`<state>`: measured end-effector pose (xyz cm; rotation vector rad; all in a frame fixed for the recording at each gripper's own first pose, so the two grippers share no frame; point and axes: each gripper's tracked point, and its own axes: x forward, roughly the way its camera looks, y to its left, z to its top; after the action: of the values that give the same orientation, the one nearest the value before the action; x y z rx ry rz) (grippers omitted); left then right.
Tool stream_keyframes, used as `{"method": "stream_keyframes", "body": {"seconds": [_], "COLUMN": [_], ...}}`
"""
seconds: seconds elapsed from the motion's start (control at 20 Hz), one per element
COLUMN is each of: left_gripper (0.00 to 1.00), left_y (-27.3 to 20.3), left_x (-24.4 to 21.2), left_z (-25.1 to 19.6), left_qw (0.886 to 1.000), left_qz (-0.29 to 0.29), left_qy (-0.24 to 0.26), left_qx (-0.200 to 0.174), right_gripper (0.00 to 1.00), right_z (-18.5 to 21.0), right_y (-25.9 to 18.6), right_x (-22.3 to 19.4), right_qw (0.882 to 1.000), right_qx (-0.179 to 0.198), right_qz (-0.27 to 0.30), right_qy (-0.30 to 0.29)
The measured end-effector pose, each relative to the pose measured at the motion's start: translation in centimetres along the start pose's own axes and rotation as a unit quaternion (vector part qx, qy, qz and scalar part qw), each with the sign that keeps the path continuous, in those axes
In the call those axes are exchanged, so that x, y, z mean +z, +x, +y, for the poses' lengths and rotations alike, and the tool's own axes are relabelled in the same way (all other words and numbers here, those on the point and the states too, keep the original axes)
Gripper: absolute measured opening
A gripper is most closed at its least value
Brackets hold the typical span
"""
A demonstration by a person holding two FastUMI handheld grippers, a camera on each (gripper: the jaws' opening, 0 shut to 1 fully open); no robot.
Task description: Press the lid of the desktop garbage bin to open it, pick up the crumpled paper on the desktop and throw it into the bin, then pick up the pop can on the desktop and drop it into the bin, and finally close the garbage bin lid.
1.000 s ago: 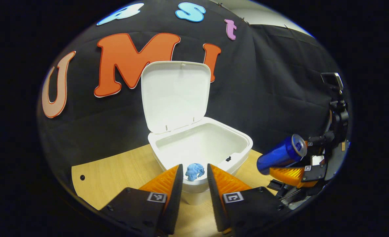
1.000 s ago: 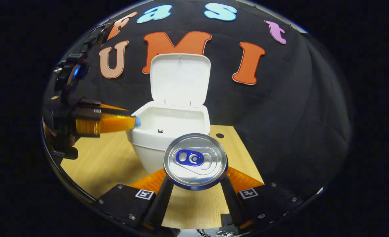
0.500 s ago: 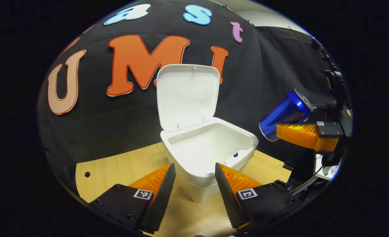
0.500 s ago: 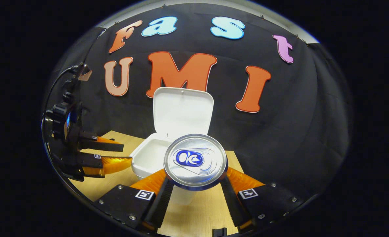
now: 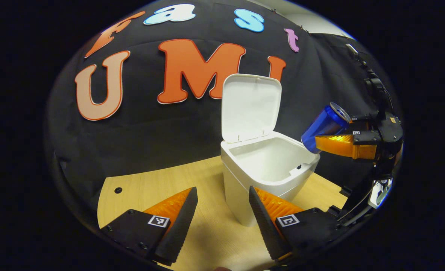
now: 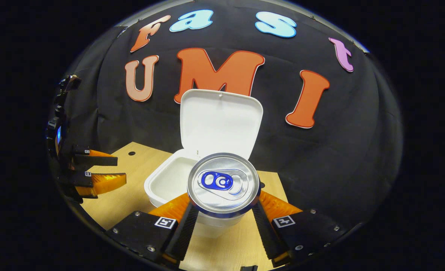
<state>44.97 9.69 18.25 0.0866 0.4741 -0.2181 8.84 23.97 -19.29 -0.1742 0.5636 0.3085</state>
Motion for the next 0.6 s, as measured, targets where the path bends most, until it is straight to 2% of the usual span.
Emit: {"method": "stream_keyframes", "body": {"seconds": [0.6], "left_gripper": [0.89], "left_y": [-2.8], "left_x": [-3.2], "left_z": [4.5], "left_qw": [0.995], "left_qz": [0.016], "left_qy": [-0.045], "left_qx": [0.087], "right_gripper": [0.79], "right_z": [0.3], "right_y": [4.0], "right_x": [-2.7], "right_qw": [0.994], "right_qx": [0.034], "right_qz": [0.094], "right_qy": [-0.033]}}
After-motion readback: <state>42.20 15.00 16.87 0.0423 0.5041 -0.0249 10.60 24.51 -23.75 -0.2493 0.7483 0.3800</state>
